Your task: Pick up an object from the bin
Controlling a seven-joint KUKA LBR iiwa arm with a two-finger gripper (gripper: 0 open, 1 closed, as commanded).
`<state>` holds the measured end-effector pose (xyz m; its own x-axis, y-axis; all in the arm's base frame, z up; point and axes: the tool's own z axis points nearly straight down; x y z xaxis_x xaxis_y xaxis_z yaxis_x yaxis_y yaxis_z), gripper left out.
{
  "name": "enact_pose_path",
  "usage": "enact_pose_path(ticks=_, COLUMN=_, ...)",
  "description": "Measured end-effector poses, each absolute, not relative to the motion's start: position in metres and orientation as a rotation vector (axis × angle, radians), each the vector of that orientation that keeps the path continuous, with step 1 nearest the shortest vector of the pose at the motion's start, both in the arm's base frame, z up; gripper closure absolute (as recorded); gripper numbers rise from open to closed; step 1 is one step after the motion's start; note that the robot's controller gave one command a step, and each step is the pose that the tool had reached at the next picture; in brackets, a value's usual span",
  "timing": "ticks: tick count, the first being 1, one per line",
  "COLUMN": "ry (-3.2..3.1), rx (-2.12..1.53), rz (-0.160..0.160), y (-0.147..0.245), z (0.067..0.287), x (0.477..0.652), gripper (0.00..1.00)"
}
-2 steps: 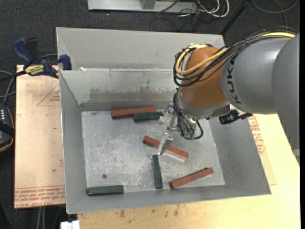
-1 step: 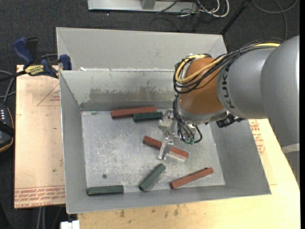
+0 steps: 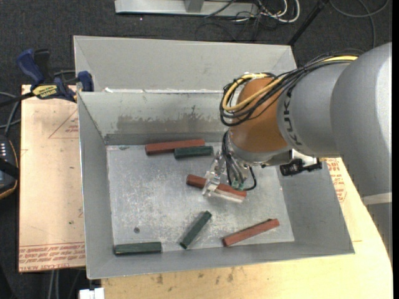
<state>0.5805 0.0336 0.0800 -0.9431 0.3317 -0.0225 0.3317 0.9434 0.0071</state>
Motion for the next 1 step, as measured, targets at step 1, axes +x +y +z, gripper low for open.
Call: enact_pose_path(ticks=1, ry=3.074, rx=0.525, rz=0.005, y=0.0336, z=0.0800, x=0.5805, gripper=1.00)
